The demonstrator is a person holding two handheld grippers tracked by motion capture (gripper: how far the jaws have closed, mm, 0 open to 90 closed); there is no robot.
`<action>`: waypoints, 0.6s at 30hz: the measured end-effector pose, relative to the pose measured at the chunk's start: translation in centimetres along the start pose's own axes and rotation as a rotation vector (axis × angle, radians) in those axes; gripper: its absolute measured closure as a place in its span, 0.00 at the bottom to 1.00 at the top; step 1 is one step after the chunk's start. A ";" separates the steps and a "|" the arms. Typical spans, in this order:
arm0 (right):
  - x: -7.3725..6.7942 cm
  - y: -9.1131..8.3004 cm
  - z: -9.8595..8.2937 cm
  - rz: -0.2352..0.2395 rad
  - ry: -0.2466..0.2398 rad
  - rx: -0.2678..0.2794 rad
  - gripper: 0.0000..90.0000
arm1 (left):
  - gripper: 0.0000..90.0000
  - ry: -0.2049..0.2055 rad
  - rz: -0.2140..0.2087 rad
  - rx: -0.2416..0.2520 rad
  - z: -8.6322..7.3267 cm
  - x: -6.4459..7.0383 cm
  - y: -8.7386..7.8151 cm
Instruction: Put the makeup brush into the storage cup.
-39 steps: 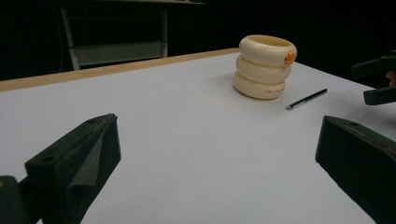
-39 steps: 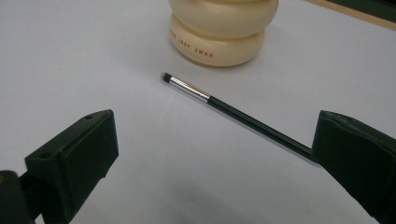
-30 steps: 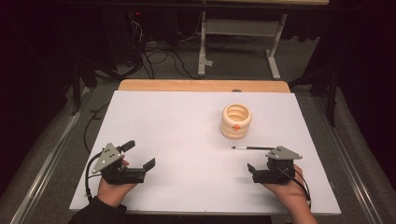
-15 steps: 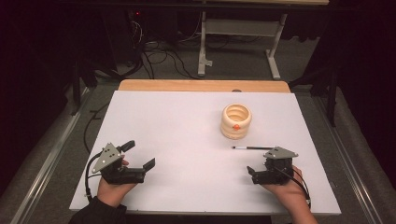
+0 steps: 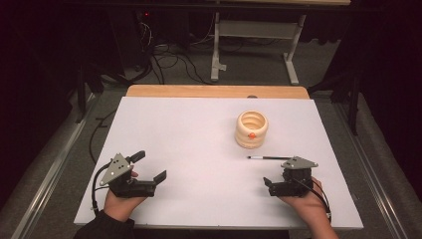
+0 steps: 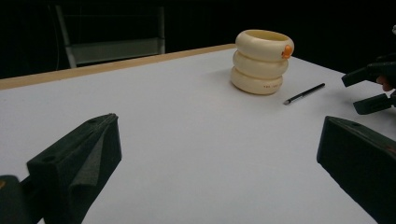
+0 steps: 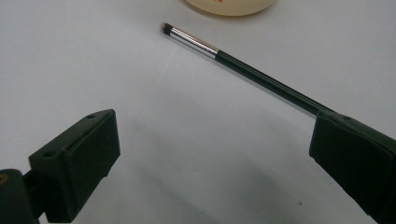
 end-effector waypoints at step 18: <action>0.3 -0.8 0.0 0.007 0.016 -0.161 0.05 | 0.00 -0.002 -0.028 0.016 0.2 0.5 -0.3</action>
Point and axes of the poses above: each handheld gripper's, and its own axes: y roughly forward along the jaws, z roughly out of its top, x roughly to its right, the point moved 8 cm from there along y, roughly forward along the jaws, and after that the axes turned 12 degrees about z, right-handed, at the moved point
